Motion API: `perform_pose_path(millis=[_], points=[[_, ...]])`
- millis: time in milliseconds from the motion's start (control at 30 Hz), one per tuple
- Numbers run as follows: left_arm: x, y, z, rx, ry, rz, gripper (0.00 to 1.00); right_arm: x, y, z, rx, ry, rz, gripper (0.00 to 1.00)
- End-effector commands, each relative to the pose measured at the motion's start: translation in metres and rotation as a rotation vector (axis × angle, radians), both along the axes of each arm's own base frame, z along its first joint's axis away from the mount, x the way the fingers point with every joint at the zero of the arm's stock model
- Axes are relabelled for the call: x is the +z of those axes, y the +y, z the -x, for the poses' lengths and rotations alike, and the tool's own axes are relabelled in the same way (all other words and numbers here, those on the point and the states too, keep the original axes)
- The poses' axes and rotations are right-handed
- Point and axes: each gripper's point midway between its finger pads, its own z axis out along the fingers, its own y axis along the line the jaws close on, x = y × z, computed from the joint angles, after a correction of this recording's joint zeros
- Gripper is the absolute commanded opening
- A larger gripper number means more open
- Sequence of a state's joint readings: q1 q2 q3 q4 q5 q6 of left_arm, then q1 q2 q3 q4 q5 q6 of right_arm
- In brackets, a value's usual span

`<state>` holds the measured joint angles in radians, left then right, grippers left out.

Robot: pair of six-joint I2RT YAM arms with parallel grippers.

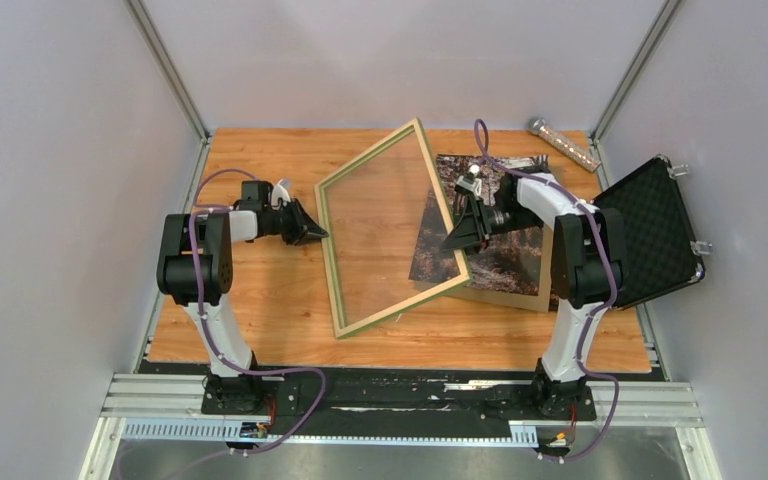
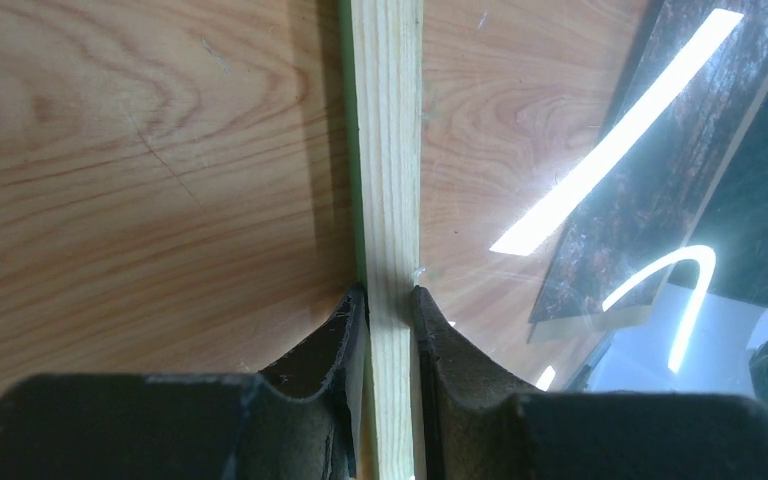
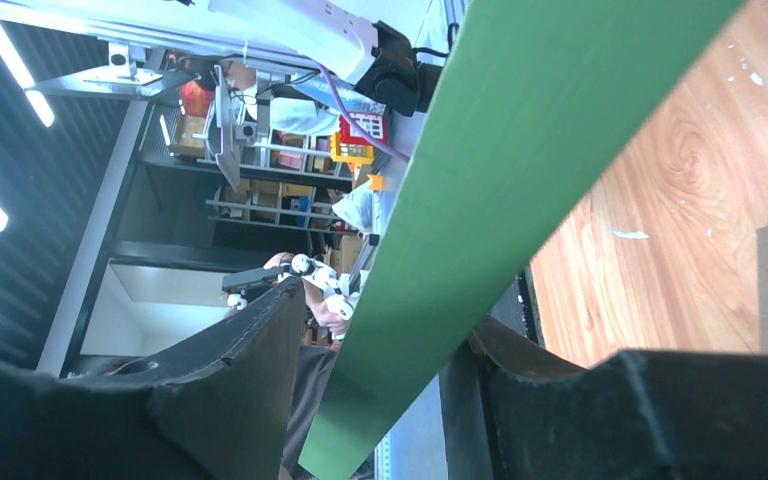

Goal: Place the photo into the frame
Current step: Adjust the photo frame at the center of the board.

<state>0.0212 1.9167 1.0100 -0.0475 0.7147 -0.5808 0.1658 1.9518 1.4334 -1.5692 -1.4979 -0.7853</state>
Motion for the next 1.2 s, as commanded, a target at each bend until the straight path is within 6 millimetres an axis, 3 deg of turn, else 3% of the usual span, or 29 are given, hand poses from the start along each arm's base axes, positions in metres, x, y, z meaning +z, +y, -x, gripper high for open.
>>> perform_pose_path(millis=[0,233,633,700,900,933,1167], points=[[-0.017,0.021,-0.01,0.033,-0.033,-0.142,0.0,0.044,-0.003,-0.02,-0.118,-0.136,-0.196,0.47],[-0.021,0.021,-0.01,0.028,-0.033,-0.153,0.0,0.047,-0.003,-0.023,-0.154,-0.111,-0.255,0.3],[-0.022,0.015,-0.012,-0.013,-0.059,-0.153,0.0,0.063,0.002,-0.025,-0.193,-0.129,-0.354,0.2],[-0.022,0.015,-0.012,-0.02,-0.065,-0.149,0.0,0.065,0.003,-0.025,-0.183,-0.138,-0.353,0.22],[-0.022,0.015,-0.01,-0.041,-0.076,-0.155,0.0,0.065,0.005,-0.037,-0.15,-0.125,-0.315,0.41],[-0.022,0.004,-0.007,-0.071,-0.08,-0.154,0.0,0.065,0.006,-0.041,-0.146,-0.116,-0.31,0.43],[-0.026,-0.005,-0.003,-0.104,-0.074,-0.148,0.0,0.057,0.009,-0.063,-0.102,-0.074,-0.238,0.46]])
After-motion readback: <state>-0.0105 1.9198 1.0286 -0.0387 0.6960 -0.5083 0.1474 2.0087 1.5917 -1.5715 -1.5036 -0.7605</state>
